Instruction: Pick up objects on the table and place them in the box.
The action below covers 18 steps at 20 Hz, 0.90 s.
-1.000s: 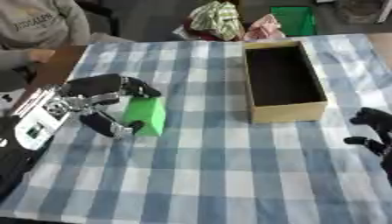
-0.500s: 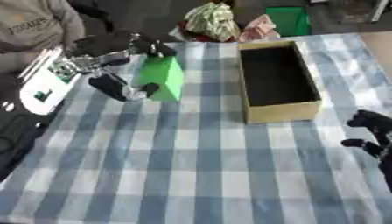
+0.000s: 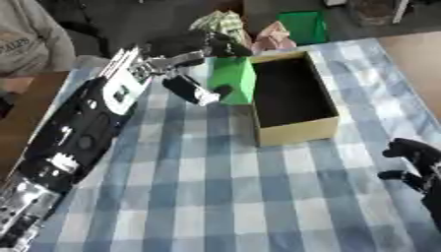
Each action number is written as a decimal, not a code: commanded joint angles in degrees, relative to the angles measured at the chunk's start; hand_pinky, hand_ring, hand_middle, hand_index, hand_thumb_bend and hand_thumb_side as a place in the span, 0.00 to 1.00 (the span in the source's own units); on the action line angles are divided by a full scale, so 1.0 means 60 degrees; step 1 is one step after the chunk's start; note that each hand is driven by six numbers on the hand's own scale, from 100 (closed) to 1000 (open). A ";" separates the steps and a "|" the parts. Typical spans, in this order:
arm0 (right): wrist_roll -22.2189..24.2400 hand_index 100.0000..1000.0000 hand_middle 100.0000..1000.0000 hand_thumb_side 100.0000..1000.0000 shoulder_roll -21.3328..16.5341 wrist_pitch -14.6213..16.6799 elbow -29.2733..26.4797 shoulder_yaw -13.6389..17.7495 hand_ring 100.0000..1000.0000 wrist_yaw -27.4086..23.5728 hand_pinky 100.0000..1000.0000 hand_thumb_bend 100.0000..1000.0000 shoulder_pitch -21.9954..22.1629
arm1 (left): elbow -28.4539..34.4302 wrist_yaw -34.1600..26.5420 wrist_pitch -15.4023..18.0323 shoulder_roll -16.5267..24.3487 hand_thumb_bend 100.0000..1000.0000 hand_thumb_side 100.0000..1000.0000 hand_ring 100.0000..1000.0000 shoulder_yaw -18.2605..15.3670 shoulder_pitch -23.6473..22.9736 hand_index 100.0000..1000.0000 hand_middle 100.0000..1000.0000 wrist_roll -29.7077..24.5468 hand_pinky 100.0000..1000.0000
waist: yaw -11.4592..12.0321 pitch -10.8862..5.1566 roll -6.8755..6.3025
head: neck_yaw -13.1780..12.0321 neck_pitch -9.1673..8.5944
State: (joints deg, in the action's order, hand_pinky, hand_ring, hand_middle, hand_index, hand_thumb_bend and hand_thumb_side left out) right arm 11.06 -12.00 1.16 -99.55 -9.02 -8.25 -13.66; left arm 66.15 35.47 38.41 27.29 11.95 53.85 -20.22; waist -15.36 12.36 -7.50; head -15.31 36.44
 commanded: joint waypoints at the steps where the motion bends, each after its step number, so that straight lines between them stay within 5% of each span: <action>1: 0.0112 0.81 0.64 0.79 -0.0035 -0.0005 -0.0075 -0.0088 1.00 -0.0085 0.61 0.00 -0.0165 | -0.0407 0.0597 0.0177 -0.0191 0.00 0.19 0.39 -0.0207 0.0371 0.92 0.40 0.0478 0.64 | -0.0084 -0.0105 0.0018 | -0.0097 -0.0201; 5: 0.0192 0.81 0.64 0.80 -0.0021 -0.0030 -0.0074 -0.0166 1.00 -0.0099 0.61 0.00 -0.0263 | -0.0794 0.1225 0.0358 -0.0583 0.00 0.19 0.41 -0.0264 0.0548 0.92 0.41 0.1068 0.65 | -0.0278 -0.0042 -0.0065 | -0.0158 -0.0314; 11: 0.0254 0.81 0.64 0.80 0.0002 -0.0046 -0.0079 -0.0215 1.00 -0.0124 0.61 0.00 -0.0351 | -0.1098 0.1636 0.0668 -0.0997 0.00 0.19 0.63 -0.0159 0.0604 0.92 0.67 0.1577 0.70 | -0.0450 0.0007 -0.0130 | -0.0187 -0.0415; 18: 0.0249 0.81 0.64 0.79 0.0007 -0.0042 -0.0079 -0.0193 1.00 -0.0131 0.61 0.00 -0.0352 | -0.1120 0.1717 0.1344 -0.1195 0.00 0.21 0.83 0.0210 0.0412 0.95 0.86 0.1098 0.84 | -0.0423 -0.0015 -0.0141 | -0.0164 -0.0422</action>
State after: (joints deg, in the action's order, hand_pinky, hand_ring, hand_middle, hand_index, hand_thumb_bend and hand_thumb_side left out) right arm 12.39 -11.85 0.81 -99.53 -10.27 -8.73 -15.13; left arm 58.76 45.51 45.67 19.53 13.03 55.56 -13.12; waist -17.97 13.21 -8.77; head -16.19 34.57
